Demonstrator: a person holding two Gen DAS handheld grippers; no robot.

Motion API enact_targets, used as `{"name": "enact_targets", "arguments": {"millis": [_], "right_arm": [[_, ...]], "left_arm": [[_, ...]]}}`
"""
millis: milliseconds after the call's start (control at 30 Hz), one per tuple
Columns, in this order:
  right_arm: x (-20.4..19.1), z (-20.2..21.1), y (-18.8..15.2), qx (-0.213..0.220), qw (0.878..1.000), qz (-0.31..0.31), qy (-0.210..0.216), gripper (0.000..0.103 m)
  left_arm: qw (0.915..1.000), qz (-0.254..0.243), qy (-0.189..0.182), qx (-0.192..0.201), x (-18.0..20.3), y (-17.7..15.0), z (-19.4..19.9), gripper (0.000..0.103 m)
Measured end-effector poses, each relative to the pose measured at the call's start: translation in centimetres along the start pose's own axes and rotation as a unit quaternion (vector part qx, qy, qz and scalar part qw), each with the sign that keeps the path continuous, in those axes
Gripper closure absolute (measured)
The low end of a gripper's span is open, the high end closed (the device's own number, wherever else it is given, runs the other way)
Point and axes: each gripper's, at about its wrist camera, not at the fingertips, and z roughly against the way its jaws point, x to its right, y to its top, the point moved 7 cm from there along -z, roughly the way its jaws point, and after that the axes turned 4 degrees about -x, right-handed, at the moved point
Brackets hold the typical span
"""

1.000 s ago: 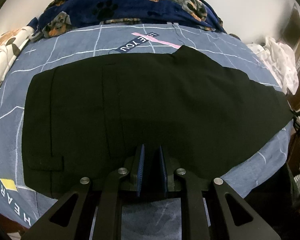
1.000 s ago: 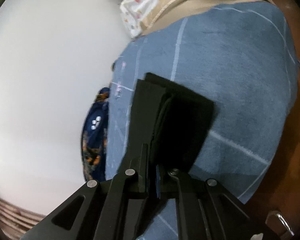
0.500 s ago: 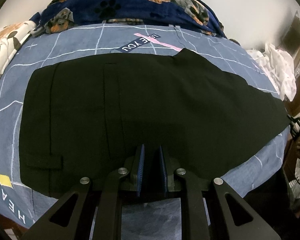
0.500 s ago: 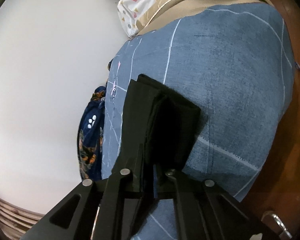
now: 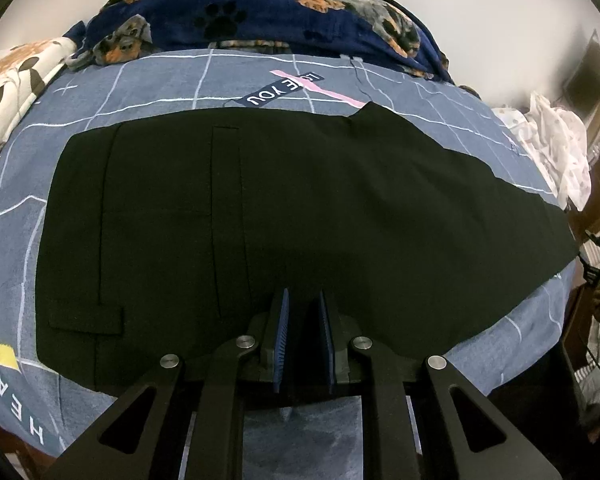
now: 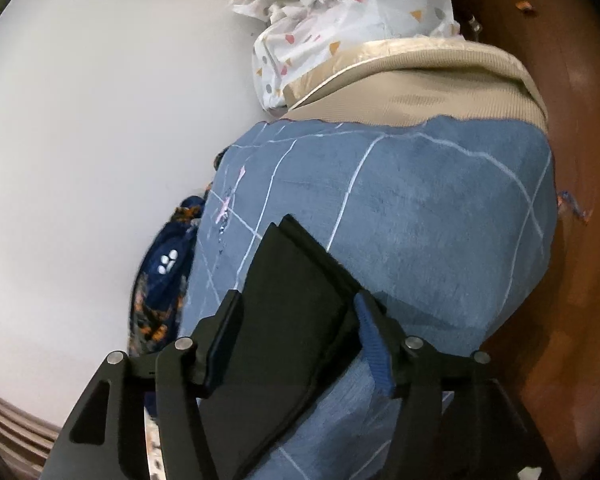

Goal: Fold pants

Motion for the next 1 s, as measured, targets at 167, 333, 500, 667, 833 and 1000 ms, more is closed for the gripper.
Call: {"name": "enact_targets", "arguments": {"millis": [167,333,500,667,833,1000], "right_arm": [[1.8,0.6,0.4,0.01,1.0,-0.025,-0.013,0.037],[2.5,0.1,-0.9,-0.017,0.999,-0.035,0.022,0.037],[0.8,0.0,-1.2,-0.007,0.998,-0.016,0.053,0.037],[0.0,0.0,-1.0,-0.008,0.998,-0.006,0.062,0.037],[-1.3,-2.0,-2.2,-0.05,0.993,-0.004,0.103,0.037],[-1.6,-4.1,-2.2,-0.058,0.996,-0.005,0.062,0.06]], "left_arm": [[1.0,-0.001,0.0,0.0,0.0,0.0,0.0,0.086],[1.0,0.0,0.0,0.001,0.0,0.0,0.0,0.086],[1.0,-0.003,0.004,0.001,0.0,0.1,0.0,0.085],[1.0,-0.002,0.004,0.002,0.1,0.2,0.0,0.085],[1.0,-0.001,0.004,0.003,0.2,0.1,0.0,0.083],[0.9999,-0.015,0.006,0.005,0.7,0.1,0.0,0.074]]}}
